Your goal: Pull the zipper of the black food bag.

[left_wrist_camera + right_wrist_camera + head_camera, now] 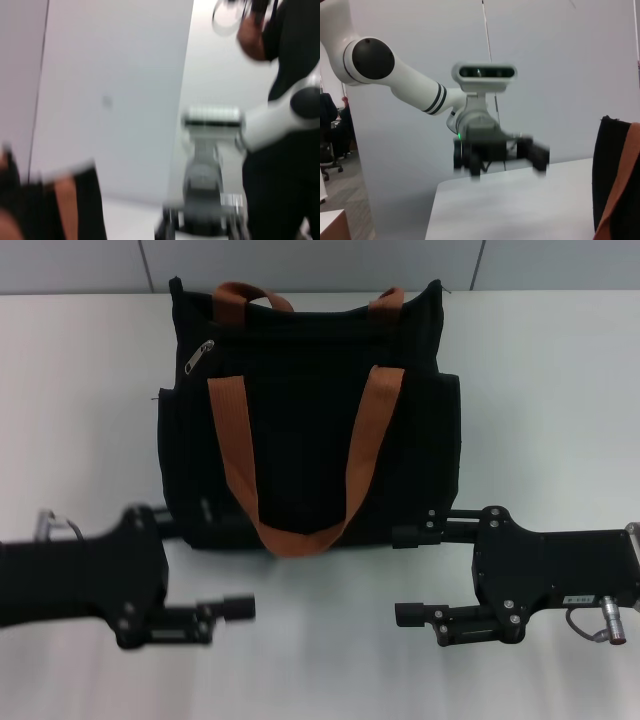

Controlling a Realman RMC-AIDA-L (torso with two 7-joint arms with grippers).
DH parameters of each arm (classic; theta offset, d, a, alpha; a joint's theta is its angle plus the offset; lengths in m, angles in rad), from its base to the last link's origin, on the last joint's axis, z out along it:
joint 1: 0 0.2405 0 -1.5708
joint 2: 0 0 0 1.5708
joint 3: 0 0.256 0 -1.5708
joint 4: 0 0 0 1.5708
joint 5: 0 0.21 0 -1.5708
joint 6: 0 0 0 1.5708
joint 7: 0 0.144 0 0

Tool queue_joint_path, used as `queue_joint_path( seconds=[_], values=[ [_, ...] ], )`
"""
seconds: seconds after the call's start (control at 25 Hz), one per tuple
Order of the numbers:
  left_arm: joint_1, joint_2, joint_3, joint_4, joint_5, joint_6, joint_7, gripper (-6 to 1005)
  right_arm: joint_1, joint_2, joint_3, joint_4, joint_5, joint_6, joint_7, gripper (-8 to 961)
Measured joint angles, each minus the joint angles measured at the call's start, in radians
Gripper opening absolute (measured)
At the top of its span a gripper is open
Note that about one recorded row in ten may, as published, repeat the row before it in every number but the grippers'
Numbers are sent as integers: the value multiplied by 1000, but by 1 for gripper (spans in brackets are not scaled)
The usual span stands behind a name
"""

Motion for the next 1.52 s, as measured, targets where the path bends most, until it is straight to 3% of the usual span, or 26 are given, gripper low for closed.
queue_joint_path(
  seconds=[0.28,0.4,0.52,0.72,0.8,1.04,1.36,1.52],
  values=[
    [-5,-7,-90,-5,-206,4,0,754,0,-3,0,13,0,3,5,738],
    [-4,-10,-198,-9,-272,-55,-24,755,0,-4,0,18,0,3,5,738],
    [-8,-1,-239,-4,-280,-165,-29,755,0,-5,1,18,0,2,6,738],
    [-32,51,-188,1,-195,-391,-11,754,-4,-7,9,22,0,3,8,738],
    [-40,56,-162,6,-158,-405,-10,754,-6,-8,18,23,0,3,11,737],
    [-59,40,-102,38,-83,-463,-7,755,-5,-9,34,23,0,-1,22,737],
    [-108,19,-94,33,-25,-583,26,754,3,-9,38,23,0,1,36,737],
    [-121,17,-96,34,-26,-574,50,749,8,-9,38,23,0,2,44,737]
  ],
)
